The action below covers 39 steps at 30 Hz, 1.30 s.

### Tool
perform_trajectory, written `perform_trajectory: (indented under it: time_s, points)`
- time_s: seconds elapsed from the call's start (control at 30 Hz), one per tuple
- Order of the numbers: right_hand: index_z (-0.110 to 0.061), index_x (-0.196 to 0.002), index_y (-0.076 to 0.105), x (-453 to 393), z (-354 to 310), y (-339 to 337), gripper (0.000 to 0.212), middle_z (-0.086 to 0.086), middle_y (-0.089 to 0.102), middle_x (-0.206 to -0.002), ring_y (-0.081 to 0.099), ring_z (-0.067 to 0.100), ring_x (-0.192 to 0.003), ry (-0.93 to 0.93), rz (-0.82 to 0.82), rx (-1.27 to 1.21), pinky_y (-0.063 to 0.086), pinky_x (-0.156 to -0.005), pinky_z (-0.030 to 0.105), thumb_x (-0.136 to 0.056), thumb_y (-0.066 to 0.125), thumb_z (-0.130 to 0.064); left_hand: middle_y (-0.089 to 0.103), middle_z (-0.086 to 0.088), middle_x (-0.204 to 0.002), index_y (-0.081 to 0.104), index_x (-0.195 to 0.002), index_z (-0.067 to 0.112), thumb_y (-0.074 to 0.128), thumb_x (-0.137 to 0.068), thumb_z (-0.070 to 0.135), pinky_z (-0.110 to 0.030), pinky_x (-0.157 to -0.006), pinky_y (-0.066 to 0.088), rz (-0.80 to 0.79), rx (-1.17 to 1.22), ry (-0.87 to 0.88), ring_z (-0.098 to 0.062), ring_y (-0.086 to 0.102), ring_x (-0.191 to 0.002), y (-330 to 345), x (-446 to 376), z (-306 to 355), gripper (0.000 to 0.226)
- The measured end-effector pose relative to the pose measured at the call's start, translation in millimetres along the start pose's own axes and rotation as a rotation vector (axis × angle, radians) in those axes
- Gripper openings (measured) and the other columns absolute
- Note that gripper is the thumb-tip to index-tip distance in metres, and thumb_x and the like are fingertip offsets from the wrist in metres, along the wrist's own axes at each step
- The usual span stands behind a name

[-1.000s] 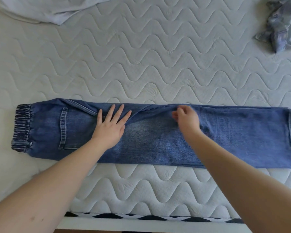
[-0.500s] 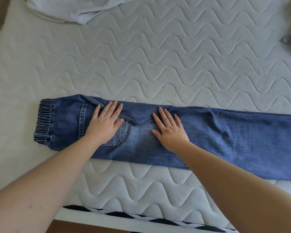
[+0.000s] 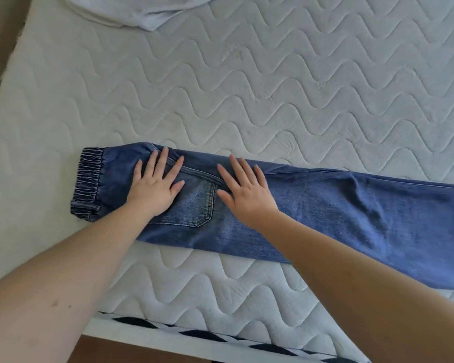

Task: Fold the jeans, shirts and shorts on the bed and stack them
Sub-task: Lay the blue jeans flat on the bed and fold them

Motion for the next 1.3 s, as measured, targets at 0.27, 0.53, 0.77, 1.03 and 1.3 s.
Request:
perform_trajectory:
  time_s: [0.27,0.53,0.77,1.03,1.3]
  points:
    - [-0.041,-0.145,-0.03,47,102,10,0.07,0.01,-0.025,-0.16,-0.02,0.025,-0.148,0.277,-0.077,0.177,-0.013,-0.119,0.05,-0.089,-0.004,-0.072,-0.025,-0.014,-0.159,-0.025,-0.138,0.062,0.0,-0.091,0.066,-0.065,-0.113,0.01,-0.015,-0.025,0.042,-0.042,-0.002,-0.147,-4,7,-12,0.053]
    - [-0.043,-0.146,-0.028,79,149,8,0.071,0.004,-0.029,-0.159,-0.023,0.019,-0.148,0.334,-0.112,0.102,-0.009,-0.119,0.047,-0.087,-0.005,-0.075,0.005,-0.012,-0.163,0.02,-0.15,0.048,0.021,-0.101,0.05,-0.067,-0.108,0.013,0.057,-0.188,0.142,-0.033,0.01,-0.147,-32,14,5,0.049]
    - [-0.039,-0.151,-0.018,83,148,5,0.07,0.002,-0.025,-0.161,-0.021,0.018,-0.148,0.297,-0.096,0.09,-0.01,-0.119,0.048,-0.09,-0.004,-0.069,0.045,-0.014,-0.146,0.056,-0.134,0.014,0.03,-0.101,0.039,-0.048,-0.104,0.034,0.29,0.039,0.334,-0.031,0.041,-0.135,-83,11,106,0.049]
    - [-0.034,-0.155,-0.01,120,194,-8,0.07,-0.004,-0.017,-0.163,-0.016,0.013,-0.149,0.387,-0.084,0.07,-0.015,-0.118,0.045,-0.093,0.0,-0.066,0.003,-0.001,-0.165,0.008,-0.156,0.026,0.011,-0.101,0.05,-0.041,-0.121,0.008,0.071,0.011,0.441,-0.019,0.004,-0.151,-65,6,225,0.061]
    - [-0.035,-0.155,-0.006,192,282,-13,0.073,-0.008,-0.013,-0.163,-0.016,0.015,-0.149,0.549,-0.093,0.04,-0.017,-0.116,0.045,-0.09,-0.004,-0.067,-0.008,0.0,-0.164,-0.004,-0.155,0.032,0.008,-0.101,0.052,-0.042,-0.122,0.003,0.007,-0.051,0.496,-0.018,-0.004,-0.15,-66,4,297,0.059]
Point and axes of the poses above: each hand's wrist, its own x-axis away from the middle knuckle, its own y-axis out of the palm, z = x × y, the point moved 6 cm from there along -x, towards the middle knuckle
